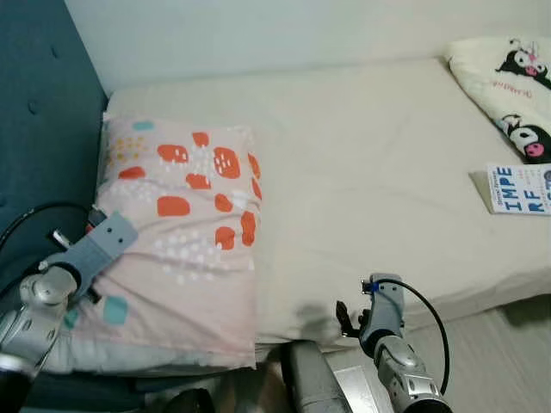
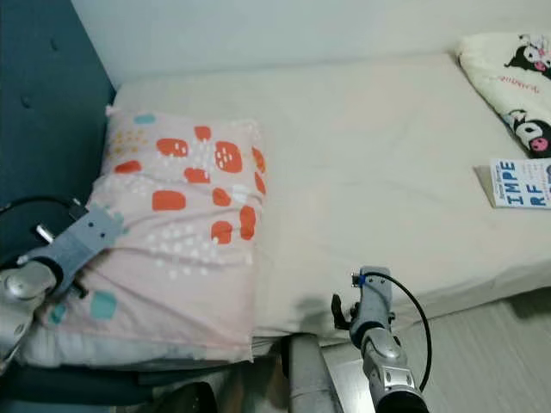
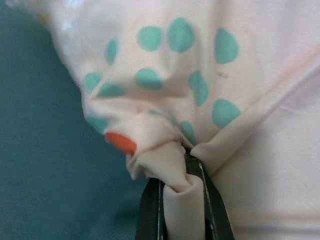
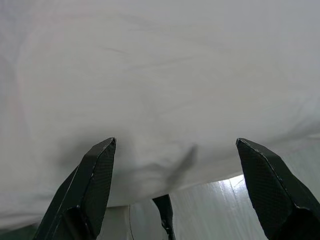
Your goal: Clean up the room
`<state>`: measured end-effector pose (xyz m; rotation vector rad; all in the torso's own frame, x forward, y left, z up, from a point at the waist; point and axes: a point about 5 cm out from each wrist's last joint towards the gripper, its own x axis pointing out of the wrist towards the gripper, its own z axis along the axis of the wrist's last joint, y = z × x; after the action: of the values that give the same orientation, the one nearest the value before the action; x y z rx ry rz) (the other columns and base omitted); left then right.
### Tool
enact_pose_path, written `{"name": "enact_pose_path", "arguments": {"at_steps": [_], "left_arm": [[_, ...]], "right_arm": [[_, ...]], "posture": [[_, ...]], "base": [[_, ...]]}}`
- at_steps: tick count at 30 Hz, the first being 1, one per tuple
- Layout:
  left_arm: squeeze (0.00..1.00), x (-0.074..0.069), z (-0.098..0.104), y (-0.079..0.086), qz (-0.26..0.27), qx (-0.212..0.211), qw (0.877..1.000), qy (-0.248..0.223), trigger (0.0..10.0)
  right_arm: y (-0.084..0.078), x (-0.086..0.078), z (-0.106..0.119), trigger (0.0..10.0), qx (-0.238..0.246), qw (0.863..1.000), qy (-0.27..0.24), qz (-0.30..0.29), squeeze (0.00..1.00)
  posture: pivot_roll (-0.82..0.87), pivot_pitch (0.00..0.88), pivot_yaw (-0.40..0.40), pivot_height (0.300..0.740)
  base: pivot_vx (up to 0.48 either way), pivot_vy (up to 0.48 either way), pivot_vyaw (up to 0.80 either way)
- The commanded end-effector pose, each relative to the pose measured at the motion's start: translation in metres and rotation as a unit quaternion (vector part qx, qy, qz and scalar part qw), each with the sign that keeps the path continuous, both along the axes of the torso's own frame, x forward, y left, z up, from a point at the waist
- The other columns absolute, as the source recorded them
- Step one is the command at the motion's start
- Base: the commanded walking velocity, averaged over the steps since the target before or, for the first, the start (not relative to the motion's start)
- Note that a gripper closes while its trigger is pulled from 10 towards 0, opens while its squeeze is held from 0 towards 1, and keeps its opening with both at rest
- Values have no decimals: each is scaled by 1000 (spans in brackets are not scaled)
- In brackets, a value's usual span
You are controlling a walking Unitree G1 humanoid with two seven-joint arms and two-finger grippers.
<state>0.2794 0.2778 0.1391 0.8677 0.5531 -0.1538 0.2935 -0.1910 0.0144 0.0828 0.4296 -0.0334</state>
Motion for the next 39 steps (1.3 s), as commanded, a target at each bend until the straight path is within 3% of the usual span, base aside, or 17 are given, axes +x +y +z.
{"name": "enact_pose_path", "arguments": {"at_steps": [1,2,7,11,12,13,14,16,18,23,24,25,26,30,31,32,39], "left_arm": [[0,-16,-18,-6,-13,-21,996,80,0],[0,-16,-18,-6,-13,-21,996,80,0],[0,-52,-49,-22,-46,-45,974,218,0],[0,-52,-60,-35,-54,-58,973,219,0],[0,-43,-61,-44,-61,-64,977,196,6824],[0,-38,-60,-51,-66,-68,979,181,6824],[0,-28,-58,-60,-82,-66,983,151,10000],[0,-23,-56,-65,-93,-65,985,132,10000],[0,-10,-50,-80,-111,-77,988,74,10000],[0,-6,-46,-87,-102,-102,988,57,10000],[855,0,-43,-99,-110,-137,984,37,10000],[855,7,-39,-115,-121,-177,977,13,10000],[1000,8,-39,-119,-125,-185,975,12,10000],[1000,8,-40,-121,-128,-184,974,16,10000],[1000,6,-46,-112,-135,-129,982,38,10000],[1000,2,-54,-88,-135,-43,987,77,10000],[1000,-8,-53,-47,-113,35,983,138,10000]], "right_arm": [[1,-4,-6,10000,5,1000,9,-1,0],[1,-4,-6,10000,5,1000,9,-1,0],[0,-5,-7,10000,5,1000,8,-2,0],[0,-5,-7,10000,5,1000,8,-1,0],[1,-5,-8,10000,5,1000,8,-1,0],[1,-5,-8,10000,5,1000,9,-1,0],[2,-5,-8,10000,5,1000,8,0,0],[2,-5,-7,10000,5,1000,8,1,0],[2,-4,-7,10000,5,1000,8,1,0],[2,-4,-7,10000,5,1000,7,1,0],[1,-3,-6,10000,3,1000,7,0,0],[0,-3,-6,10000,2,1000,6,-1,0],[-1,-3,-6,10000,2,1000,6,-1,0],[-1,-3,-6,10000,2,1000,6,-1,0],[-4,-2,-5,10000,0,1000,5,-3,0],[-8,-2,-4,10000,-2,1000,3,-6,0],[-6,3,-1,10000,1,1000,-1,-3,0]], "posture": [[-139,200,26,637],[-139,200,26,637],[-142,198,27,637],[-146,200,23,637],[-145,200,21,637],[-145,200,21,637],[-149,198,21,637],[-149,198,21,637],[-152,197,19,637],[-155,196,18,637],[-164,190,17,637],[-164,190,17,637],[-167,190,17,637],[-173,187,18,637],[-177,174,18,637],[-175,169,17,637],[-164,156,15,637]], "base": [[0,0,0],[0,0,0],[0,0,0],[0,0,0],[0,0,0],[0,0,0],[0,0,0],[0,0,0],[0,0,0],[0,0,0],[0,0,0],[0,0,0],[0,0,0],[0,0,0],[0,0,0],[0,0,0],[0,0,0]]}}
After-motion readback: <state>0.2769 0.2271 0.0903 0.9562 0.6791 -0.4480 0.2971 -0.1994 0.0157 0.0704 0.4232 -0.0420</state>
